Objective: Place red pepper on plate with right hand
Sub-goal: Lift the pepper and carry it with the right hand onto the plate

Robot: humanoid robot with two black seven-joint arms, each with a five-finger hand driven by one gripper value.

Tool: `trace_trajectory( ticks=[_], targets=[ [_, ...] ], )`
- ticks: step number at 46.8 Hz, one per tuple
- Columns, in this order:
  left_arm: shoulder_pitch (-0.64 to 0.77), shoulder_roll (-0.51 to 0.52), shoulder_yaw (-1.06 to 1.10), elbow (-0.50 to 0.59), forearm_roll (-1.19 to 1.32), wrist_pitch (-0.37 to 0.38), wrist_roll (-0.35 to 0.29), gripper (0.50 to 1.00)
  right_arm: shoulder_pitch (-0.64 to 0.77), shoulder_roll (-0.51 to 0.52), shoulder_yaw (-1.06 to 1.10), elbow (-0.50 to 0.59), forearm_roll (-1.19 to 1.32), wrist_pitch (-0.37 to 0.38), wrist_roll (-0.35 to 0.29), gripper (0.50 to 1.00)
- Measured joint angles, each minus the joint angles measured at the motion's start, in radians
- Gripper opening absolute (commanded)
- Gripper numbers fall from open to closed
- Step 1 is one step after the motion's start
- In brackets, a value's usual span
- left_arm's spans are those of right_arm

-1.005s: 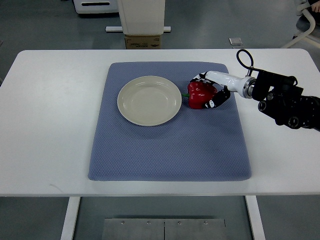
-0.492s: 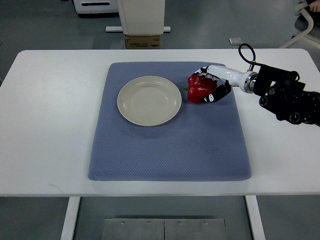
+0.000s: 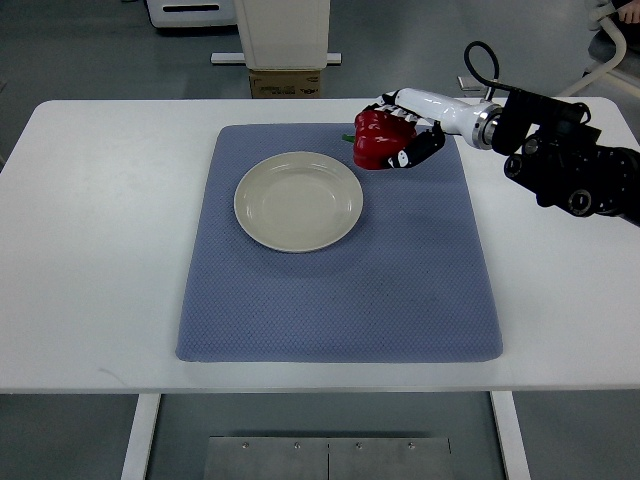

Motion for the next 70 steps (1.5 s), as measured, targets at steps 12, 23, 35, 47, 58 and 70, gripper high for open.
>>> trace_trajectory(
  ticks=[12, 23, 35, 47, 58, 70],
  targets=[
    [0.000, 0.000, 0.000, 0.000, 0.000, 0.000, 0.000, 1.000, 0.035, 0.099, 0.001, -0.002, 0.025, 0.000, -0.021, 0.500],
    [0.000, 0.000, 0.000, 0.000, 0.000, 0.000, 0.000, 1.000, 0.037, 0.175, 0.006, -0.002, 0.027, 0.000, -0.020, 0.500],
    [0.000, 0.000, 0.000, 0.000, 0.000, 0.000, 0.000, 1.000, 0.022, 0.176, 0.022, 0.004, 0.029, -0.002, -0.009, 0.500],
    [0.000, 0.000, 0.000, 0.000, 0.000, 0.000, 0.000, 1.000, -0.020, 0.176, 0.022, 0.024, 0.033, -0.002, 0.051, 0.500],
    [0.000, 0.000, 0.000, 0.000, 0.000, 0.000, 0.000, 1.000, -0.061, 0.175, 0.046, 0.029, 0.033, -0.018, 0.064, 0.500],
    [0.000, 0.000, 0.000, 0.000, 0.000, 0.000, 0.000, 1.000, -0.096, 0.175, 0.047, 0.029, 0.033, -0.039, 0.047, 0.500]
  ],
)
